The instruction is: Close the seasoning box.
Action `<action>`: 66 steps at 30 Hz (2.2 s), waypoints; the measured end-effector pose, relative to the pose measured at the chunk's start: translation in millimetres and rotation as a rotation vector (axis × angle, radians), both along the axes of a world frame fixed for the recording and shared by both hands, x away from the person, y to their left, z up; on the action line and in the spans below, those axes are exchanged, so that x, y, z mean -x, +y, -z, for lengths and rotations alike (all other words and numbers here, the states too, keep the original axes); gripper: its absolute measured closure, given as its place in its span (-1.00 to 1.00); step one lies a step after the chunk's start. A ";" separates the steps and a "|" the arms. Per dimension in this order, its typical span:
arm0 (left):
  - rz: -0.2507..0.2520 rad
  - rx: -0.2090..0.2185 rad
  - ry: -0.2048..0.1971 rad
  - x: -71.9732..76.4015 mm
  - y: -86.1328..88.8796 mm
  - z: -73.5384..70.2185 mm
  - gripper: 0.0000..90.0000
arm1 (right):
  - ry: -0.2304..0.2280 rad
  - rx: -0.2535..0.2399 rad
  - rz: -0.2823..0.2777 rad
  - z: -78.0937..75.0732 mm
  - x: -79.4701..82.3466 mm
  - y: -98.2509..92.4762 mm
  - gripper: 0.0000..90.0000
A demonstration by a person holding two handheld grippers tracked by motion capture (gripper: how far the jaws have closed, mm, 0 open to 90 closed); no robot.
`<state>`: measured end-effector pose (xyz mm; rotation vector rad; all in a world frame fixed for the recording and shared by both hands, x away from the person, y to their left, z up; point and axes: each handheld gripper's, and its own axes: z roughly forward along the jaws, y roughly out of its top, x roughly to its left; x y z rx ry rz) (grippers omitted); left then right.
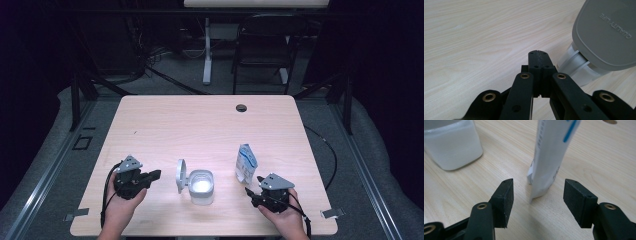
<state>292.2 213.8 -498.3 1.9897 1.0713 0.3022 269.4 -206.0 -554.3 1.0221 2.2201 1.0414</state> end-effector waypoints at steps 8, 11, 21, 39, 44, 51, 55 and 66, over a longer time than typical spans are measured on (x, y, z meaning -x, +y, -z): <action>0.012 0.027 -0.015 3.0 -2.6 -5.0 1.00 | -0.005 -0.034 0.033 -0.7 1.1 -7.3 -0.10; 0.023 0.029 -0.023 4.7 -4.8 -8.6 1.00 | -0.013 -0.023 0.049 -1.0 1.9 -9.5 -0.10; 0.061 0.041 -0.041 9.5 -15.1 -14.9 1.00 | 0.005 -0.057 0.044 0.5 2.1 -8.1 -0.10; 0.134 0.032 -0.039 13.7 -37.0 -13.8 1.00 | 0.022 -0.063 0.028 2.9 3.1 -5.8 -0.10; 0.139 0.050 -0.043 15.3 -39.8 -15.3 1.00 | 0.021 -0.060 0.028 3.4 3.3 -6.0 -0.10; 0.147 0.050 -0.044 15.5 -43.5 -14.6 1.00 | 0.031 -0.055 0.024 4.3 3.5 -5.2 -0.10; 0.158 0.050 -0.048 15.8 -46.8 -14.9 1.00 | 0.034 -0.046 0.023 4.6 3.6 -5.8 -0.10; 0.204 0.084 -0.055 19.6 -56.6 -18.8 1.00 | 0.025 -0.060 0.032 3.4 4.5 -8.3 -0.10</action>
